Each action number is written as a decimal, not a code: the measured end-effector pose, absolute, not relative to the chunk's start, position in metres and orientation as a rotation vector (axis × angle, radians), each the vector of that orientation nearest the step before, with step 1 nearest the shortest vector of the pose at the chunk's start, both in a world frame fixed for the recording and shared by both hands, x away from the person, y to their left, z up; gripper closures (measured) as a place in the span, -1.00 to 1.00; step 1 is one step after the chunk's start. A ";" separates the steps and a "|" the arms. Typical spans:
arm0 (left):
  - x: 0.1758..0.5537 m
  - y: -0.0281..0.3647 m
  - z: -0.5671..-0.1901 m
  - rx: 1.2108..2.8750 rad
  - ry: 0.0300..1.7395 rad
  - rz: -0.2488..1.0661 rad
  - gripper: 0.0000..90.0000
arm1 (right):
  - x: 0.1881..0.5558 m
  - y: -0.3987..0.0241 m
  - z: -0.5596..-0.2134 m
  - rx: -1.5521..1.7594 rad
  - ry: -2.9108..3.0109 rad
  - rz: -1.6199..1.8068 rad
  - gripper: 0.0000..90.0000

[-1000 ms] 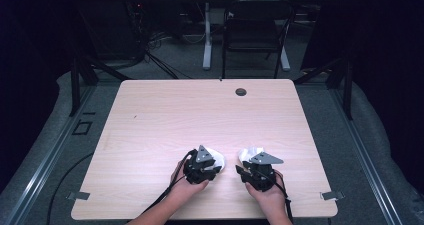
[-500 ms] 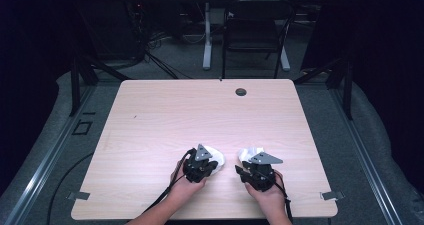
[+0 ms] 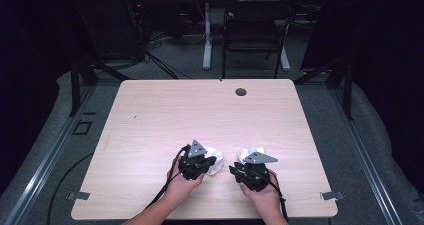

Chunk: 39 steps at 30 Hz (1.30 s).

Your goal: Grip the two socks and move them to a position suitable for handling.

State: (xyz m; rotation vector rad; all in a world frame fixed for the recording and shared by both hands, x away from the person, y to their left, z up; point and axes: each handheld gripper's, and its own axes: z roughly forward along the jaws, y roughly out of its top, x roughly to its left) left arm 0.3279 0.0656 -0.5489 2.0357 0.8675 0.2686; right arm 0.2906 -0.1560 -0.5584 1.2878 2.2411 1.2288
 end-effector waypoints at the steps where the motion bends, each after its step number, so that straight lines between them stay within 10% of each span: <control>1: 0.329 0.067 -0.548 2.028 0.873 0.271 1.00 | 0.292 -0.153 -0.557 1.274 2.262 1.218 0.72; 39: 0.328 0.147 -0.544 1.967 1.041 0.369 1.00 | 0.311 -0.106 -0.577 1.239 2.420 1.051 1.00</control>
